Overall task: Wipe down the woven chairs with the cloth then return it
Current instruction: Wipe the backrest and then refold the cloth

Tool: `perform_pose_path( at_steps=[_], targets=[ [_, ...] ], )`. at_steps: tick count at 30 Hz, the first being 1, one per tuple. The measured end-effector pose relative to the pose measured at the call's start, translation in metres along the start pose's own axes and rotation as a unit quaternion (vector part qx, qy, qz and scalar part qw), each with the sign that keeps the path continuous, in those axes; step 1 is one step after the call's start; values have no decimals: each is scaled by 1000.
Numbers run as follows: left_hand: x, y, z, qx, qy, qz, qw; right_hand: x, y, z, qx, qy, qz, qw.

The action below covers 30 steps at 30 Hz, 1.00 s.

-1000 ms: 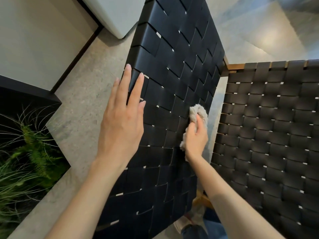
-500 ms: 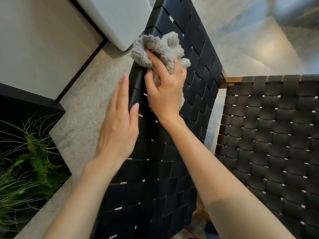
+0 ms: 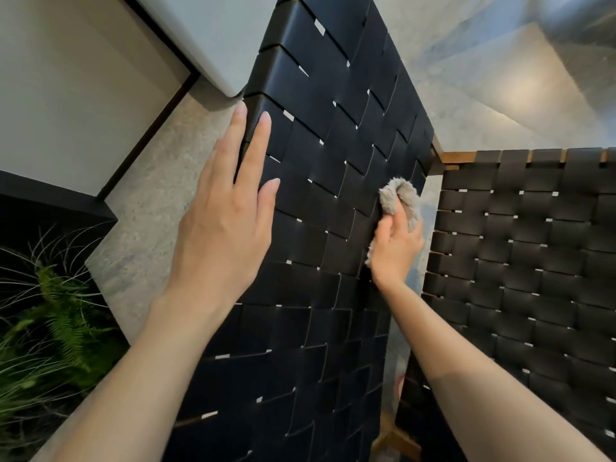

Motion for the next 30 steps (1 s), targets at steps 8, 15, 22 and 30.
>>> perform_pose_path(
  at_steps=[8, 15, 22, 30],
  targets=[
    [1, 1, 0, 1, 10, 6, 1000, -4, 49, 9, -159, -70, -22, 985],
    [4, -1, 1, 8, 2, -59, 998, 10, -27, -23, 0, -19, 88, 996],
    [5, -3, 3, 32, 5, -76, 997, 38, -170, -32, 195, -18, 148, 969],
    [11, 6, 52, 29, 55, -43, 997, 41, -249, -11, 287, 49, 114, 950]
  ],
)
Point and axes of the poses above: each hand's wrist, its own z-axis towards the middle knuckle, its own x-axis out of the back of the hand, y = z × x, the point moved 5 cm from there along z, towards the middle knuckle, and after that the axes turned 10 degrees about -z, right-handed, at the moved point
